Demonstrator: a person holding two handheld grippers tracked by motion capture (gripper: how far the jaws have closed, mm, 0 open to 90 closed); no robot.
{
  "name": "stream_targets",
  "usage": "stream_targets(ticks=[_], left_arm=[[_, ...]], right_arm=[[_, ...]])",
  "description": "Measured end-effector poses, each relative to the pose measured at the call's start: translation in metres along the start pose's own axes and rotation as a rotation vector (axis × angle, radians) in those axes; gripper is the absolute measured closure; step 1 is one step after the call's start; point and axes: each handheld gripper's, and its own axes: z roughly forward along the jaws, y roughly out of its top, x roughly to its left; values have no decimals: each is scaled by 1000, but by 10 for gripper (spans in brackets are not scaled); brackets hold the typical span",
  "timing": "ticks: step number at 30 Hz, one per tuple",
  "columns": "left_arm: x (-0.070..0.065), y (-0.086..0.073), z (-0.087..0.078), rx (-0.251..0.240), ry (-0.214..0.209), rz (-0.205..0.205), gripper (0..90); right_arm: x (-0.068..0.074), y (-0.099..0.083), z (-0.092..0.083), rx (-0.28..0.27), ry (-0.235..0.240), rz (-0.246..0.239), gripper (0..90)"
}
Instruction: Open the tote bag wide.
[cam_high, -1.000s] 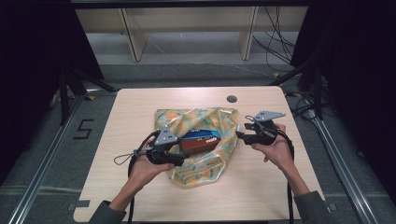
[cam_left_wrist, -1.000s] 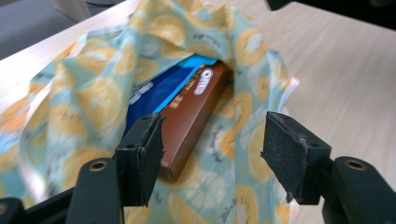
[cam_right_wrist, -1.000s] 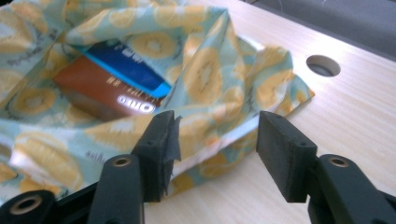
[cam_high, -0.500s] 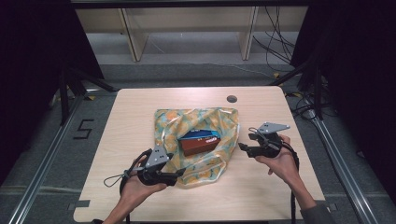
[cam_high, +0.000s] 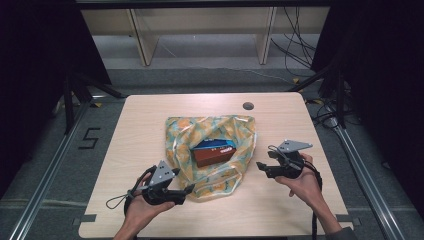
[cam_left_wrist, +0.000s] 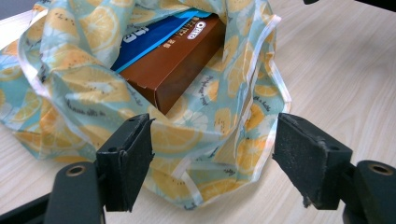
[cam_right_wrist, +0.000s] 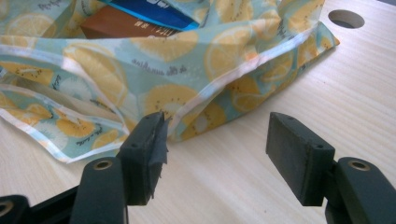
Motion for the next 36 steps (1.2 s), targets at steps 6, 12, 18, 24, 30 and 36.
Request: stream_targets(ticks=[6,12,18,24,30,36], left_arm=[[3,-11,-4,-21,4,-51,262],[8,-21,-8,-24,-6,-51,201],[3,-31,-5,-30,-16,-85,162],[-2,-38,-5,-25,-19,-72,161],[-3,-47,-4,-11,6,-70,162],[-8,-57,-4,8,21,-73,161]], right_arm=[[5,-8,-4,-9,19,0,379],[12,-18,-8,-3,31,1,364],[22,-28,-8,9,44,20,348],[23,-37,-9,16,58,-1,341],[25,-44,-11,48,48,-9,334],[29,-54,-14,52,50,-9,326]])
